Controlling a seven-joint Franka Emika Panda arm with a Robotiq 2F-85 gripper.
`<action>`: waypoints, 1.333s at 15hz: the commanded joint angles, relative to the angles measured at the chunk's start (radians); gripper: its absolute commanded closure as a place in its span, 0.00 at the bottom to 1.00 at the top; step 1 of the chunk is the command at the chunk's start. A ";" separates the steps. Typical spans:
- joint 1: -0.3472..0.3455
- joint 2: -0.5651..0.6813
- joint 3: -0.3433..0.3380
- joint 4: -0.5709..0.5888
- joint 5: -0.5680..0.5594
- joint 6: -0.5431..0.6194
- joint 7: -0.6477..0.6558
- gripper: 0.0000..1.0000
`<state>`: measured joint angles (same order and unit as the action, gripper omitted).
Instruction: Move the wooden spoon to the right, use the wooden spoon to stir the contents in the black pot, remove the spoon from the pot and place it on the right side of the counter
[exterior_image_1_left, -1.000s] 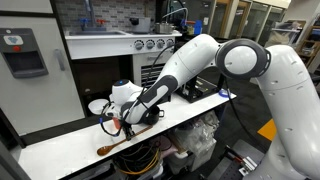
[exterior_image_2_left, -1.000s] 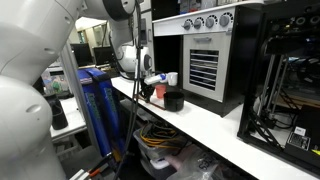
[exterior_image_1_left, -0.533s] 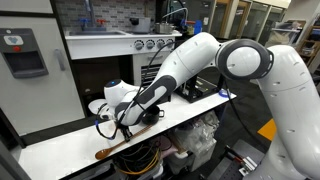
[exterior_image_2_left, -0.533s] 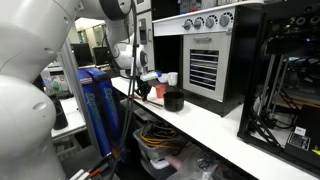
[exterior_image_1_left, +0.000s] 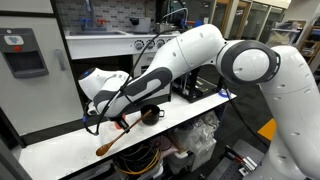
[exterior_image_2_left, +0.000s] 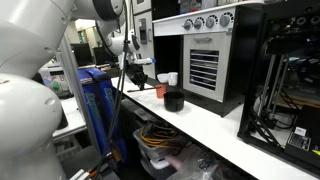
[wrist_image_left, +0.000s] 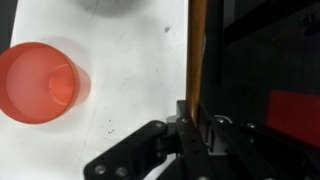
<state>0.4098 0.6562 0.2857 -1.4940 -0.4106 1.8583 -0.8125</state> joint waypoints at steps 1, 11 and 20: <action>0.057 0.007 -0.034 0.115 -0.066 -0.198 0.009 0.97; 0.121 0.088 -0.058 0.342 -0.198 -0.594 -0.015 0.97; 0.099 0.131 -0.079 0.373 -0.268 -0.669 -0.015 0.97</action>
<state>0.5122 0.7690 0.2112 -1.1596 -0.6543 1.2264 -0.8101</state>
